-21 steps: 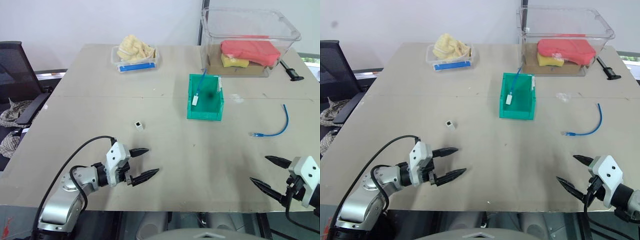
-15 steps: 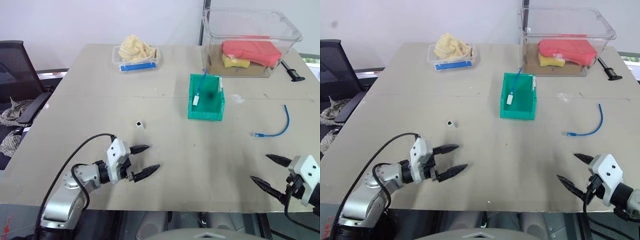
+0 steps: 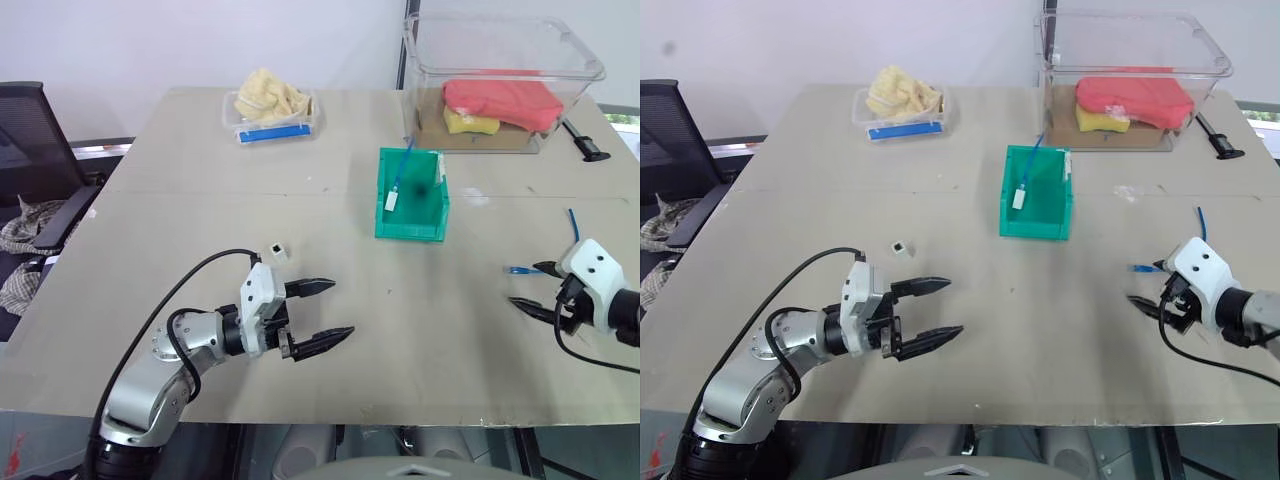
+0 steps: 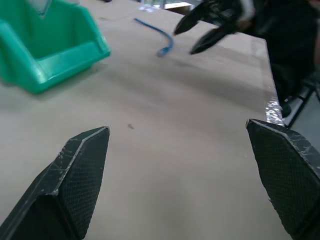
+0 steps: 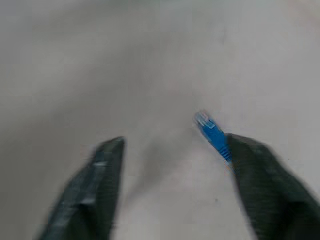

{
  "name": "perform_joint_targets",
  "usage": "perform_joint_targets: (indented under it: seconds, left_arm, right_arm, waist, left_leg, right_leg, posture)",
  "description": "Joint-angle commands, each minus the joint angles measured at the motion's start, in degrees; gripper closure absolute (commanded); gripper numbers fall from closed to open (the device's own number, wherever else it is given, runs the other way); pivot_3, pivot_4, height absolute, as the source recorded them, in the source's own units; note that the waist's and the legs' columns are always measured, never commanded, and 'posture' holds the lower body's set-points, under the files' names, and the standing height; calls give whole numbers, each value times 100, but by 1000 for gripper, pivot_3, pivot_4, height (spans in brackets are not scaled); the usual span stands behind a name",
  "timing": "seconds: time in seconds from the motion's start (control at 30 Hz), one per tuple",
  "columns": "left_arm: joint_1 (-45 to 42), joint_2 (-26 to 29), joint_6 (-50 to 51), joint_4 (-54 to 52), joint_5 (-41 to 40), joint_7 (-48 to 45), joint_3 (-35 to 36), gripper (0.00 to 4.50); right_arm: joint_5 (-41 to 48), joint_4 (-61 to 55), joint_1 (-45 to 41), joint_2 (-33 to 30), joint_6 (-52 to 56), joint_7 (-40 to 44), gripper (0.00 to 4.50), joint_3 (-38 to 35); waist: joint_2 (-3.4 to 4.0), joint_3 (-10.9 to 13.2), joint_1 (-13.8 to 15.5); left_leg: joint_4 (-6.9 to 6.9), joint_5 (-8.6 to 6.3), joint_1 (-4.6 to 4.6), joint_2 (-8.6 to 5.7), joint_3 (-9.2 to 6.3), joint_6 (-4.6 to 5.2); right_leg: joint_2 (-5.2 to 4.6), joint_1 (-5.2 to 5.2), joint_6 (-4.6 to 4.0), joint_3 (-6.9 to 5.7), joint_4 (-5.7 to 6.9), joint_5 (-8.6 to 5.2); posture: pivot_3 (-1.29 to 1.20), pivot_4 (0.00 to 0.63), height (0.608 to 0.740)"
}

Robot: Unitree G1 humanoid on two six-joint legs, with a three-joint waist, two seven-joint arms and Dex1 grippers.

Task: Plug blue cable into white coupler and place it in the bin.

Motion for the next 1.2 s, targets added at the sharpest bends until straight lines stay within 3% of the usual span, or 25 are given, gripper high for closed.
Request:
perform_joint_targets:
  seconds: [0.03,0.27,0.47,0.5,0.63,0.77,0.97,1.07,1.1,1.17,1.2]
  left_arm:
    - [-26,66,-295,-186,49,-220,-54,0]
    - [-117,26,-302,-173,46,-178,-62,0]
    - [-49,35,-274,-252,73,-6,-41,0]
    - [-63,22,-281,-220,111,39,-52,0]
    - [-97,-45,-310,-113,338,259,-154,0]
    - [-104,-131,-391,11,554,402,-222,0]
    - [-281,114,-270,275,957,368,-393,0]
    - [-451,199,-258,512,1144,352,-494,0]
    - [-516,206,-266,614,1195,329,-525,0]
    - [-595,228,-321,755,1254,217,-604,0]
    - [-642,222,-349,818,1284,170,-649,0]
  right_arm:
    - [-418,799,-678,-172,-476,512,1657,533]
    - [-1355,3028,-2320,176,-1408,1205,1657,1721]
    - [-1344,3405,-2660,424,-1668,1781,4344,1892]
    - [-1292,3274,-2640,446,-1615,1853,4480,1873]
    - [-773,1876,-2460,568,-735,2072,4480,1823]
    - [-679,154,-2503,918,365,2002,4480,2465]
    - [-1900,421,-3188,1925,416,1327,4480,3879]
    - [-2112,781,-3317,2080,-6,1395,4480,4077]
    - [-2082,843,-3281,2108,-124,1396,3706,4012]
    - [-1971,835,-3144,2126,-251,1334,3101,3784]
    - [-1786,738,-3025,2147,-323,1299,2568,3539]
  waist:
    - [0,0,-1]
    - [1,3,-21]
    - [-5,-1,-79]
    - [-5,-1,-87]
    - [-2,1,-114]
    - [8,4,-150]
    - [1,1,-139]
    - [-21,-13,-153]
    - [-24,-15,-151]
    - [-24,-16,-153]
    - [-24,-16,-151]
  left_leg:
    - [0,0,-1,0,1,0]
    - [1,0,1,0,8,0]
    - [4,0,5,1,10,0]
    - [7,-1,6,1,10,1]
    - [5,-1,8,5,2,1]
    - [-2,-1,4,14,-2,-1]
    - [2,1,-5,1,-11,-4]
    - [4,1,7,1,-9,-4]
    - [4,1,16,3,-10,-5]
    - [3,1,22,7,-13,-5]
    - [3,1,22,7,-13,-5]
  right_leg:
    - [0,0,0,1,0,0]
    - [0,-2,12,7,-1,9]
    - [0,1,10,14,-1,12]
    - [0,2,7,15,0,14]
    - [0,2,4,11,3,18]
    - [-4,-12,4,13,7,18]
    - [1,-13,5,-2,5,18]
    - [9,-6,-1,2,5,23]
    - [13,-1,-2,2,6,24]
    - [18,2,-3,-2,7,24]
    - [19,3,-3,-1,8,25]
  posture:
    - [0,150,739]
    - [0,150,739]
    - [0,150,739]
    - [0,150,739]
    - [0,150,739]
    - [0,150,739]
    - [0,150,739]
    - [0,150,739]
    - [0,150,739]
    - [0,150,739]
    - [0,150,739]
